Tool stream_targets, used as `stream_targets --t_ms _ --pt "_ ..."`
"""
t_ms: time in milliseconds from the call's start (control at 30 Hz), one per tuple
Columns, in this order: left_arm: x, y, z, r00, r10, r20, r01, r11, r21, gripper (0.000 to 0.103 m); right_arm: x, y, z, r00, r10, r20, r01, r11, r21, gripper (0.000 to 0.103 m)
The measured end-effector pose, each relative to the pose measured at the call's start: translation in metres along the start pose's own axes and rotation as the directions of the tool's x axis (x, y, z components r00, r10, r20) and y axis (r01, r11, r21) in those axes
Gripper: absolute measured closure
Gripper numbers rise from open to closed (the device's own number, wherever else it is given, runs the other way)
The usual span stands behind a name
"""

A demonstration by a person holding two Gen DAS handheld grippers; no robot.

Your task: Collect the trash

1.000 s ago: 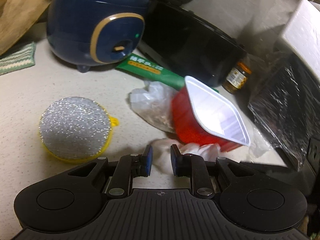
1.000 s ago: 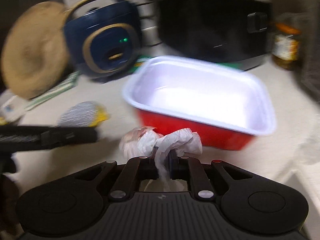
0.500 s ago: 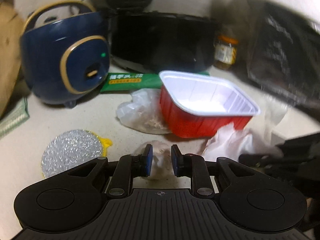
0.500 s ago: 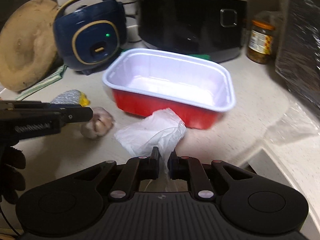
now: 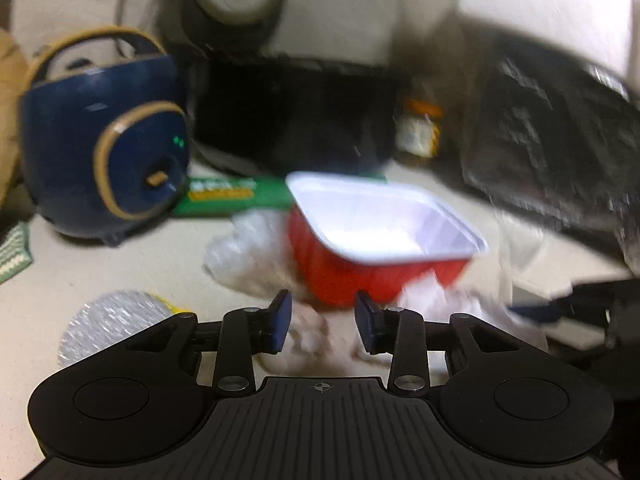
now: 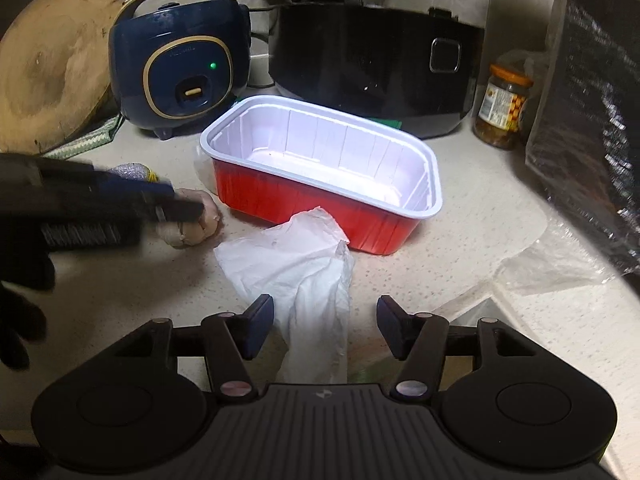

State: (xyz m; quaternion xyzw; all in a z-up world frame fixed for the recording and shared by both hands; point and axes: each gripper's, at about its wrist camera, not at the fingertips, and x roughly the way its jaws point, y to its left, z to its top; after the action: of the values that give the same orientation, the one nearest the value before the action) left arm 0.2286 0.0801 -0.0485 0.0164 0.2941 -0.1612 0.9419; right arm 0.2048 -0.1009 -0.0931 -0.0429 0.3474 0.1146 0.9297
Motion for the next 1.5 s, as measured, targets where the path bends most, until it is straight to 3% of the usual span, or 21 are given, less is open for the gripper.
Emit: stream_targets --t_ms 200,267,333,433,733,800,833,867,933,1100,1233,1300,1333,1433,1467,1500 --pt "0.028 0.004 0.007 0.994 0.055 -0.093 -0.050 0.997 0.056 0.064 -0.007 0.001 -0.004 1.000 0.007 0.006 -0.007 1.000 0.013 0.043" --pt "0.037 0.004 0.004 0.993 0.052 -0.103 -0.045 0.997 0.069 0.059 -0.008 0.001 -0.006 1.000 0.007 0.003 -0.007 1.000 0.014 0.043" --pt "0.043 0.005 0.004 0.993 0.033 -0.110 -0.027 0.998 0.058 0.050 -0.009 0.001 -0.008 1.000 0.005 -0.002 -0.005 1.000 0.018 0.043" --pt "0.051 0.010 0.003 0.990 0.009 -0.138 -0.005 1.000 0.026 0.045 -0.012 0.002 -0.011 1.000 -0.002 -0.005 0.002 1.000 0.020 0.040" --pt "0.057 0.015 -0.001 0.983 0.000 -0.182 -0.003 1.000 -0.014 0.044 -0.013 0.010 -0.016 1.000 -0.003 -0.021 0.002 1.000 -0.011 0.036" --pt "0.055 0.020 -0.003 0.983 -0.011 -0.182 0.001 0.998 -0.055 0.044 -0.011 0.008 -0.016 0.999 0.009 -0.032 -0.009 1.000 -0.006 0.049" --pt "0.053 0.022 -0.004 0.983 -0.018 -0.184 0.005 0.998 -0.070 0.044 -0.010 0.009 -0.015 0.999 0.011 -0.041 -0.011 1.000 -0.008 0.067" --pt "0.051 0.024 -0.005 0.982 -0.025 -0.189 0.008 0.996 -0.089 0.044 -0.009 0.008 -0.013 0.999 0.010 -0.049 -0.010 1.000 -0.005 0.079" --pt "0.047 0.027 -0.007 0.979 -0.045 -0.198 0.020 0.992 -0.122 0.044 -0.010 0.005 -0.010 0.998 0.017 -0.052 -0.016 1.000 0.014 0.088" --pt "0.035 0.020 -0.015 0.972 -0.083 -0.218 0.063 0.993 -0.099 0.044 -0.029 -0.001 0.011 0.987 0.161 -0.004 -0.161 0.983 0.085 0.092" --pt "0.029 0.010 -0.019 0.965 -0.115 -0.236 0.096 0.991 -0.091 0.044 -0.022 0.007 0.025 0.984 0.174 0.028 -0.175 0.983 0.061 0.092" --pt "0.024 0.012 -0.021 0.961 -0.133 -0.241 0.107 0.987 -0.119 0.044 -0.005 0.014 0.026 0.993 0.110 0.030 -0.111 0.993 0.030 0.091" --pt "0.021 0.015 -0.021 0.961 -0.135 -0.240 0.106 0.986 -0.130 0.044 0.004 0.018 0.025 0.998 0.067 0.021 -0.067 0.998 0.011 0.084" --pt "0.009 0.023 -0.021 0.967 -0.118 -0.228 0.084 0.985 -0.154 0.047 0.027 0.025 0.019 1.000 0.011 -0.012 -0.011 1.000 -0.024 0.050" --pt "0.005 0.028 -0.020 0.969 -0.113 -0.222 0.076 0.983 -0.167 0.048 0.032 0.026 0.016 1.000 0.011 -0.014 -0.012 1.000 -0.027 0.041" --pt "0.001 0.033 -0.020 0.971 -0.107 -0.216 0.067 0.980 -0.185 0.056 0.036 0.026 0.014 1.000 0.013 -0.014 -0.013 1.000 -0.029 0.040"
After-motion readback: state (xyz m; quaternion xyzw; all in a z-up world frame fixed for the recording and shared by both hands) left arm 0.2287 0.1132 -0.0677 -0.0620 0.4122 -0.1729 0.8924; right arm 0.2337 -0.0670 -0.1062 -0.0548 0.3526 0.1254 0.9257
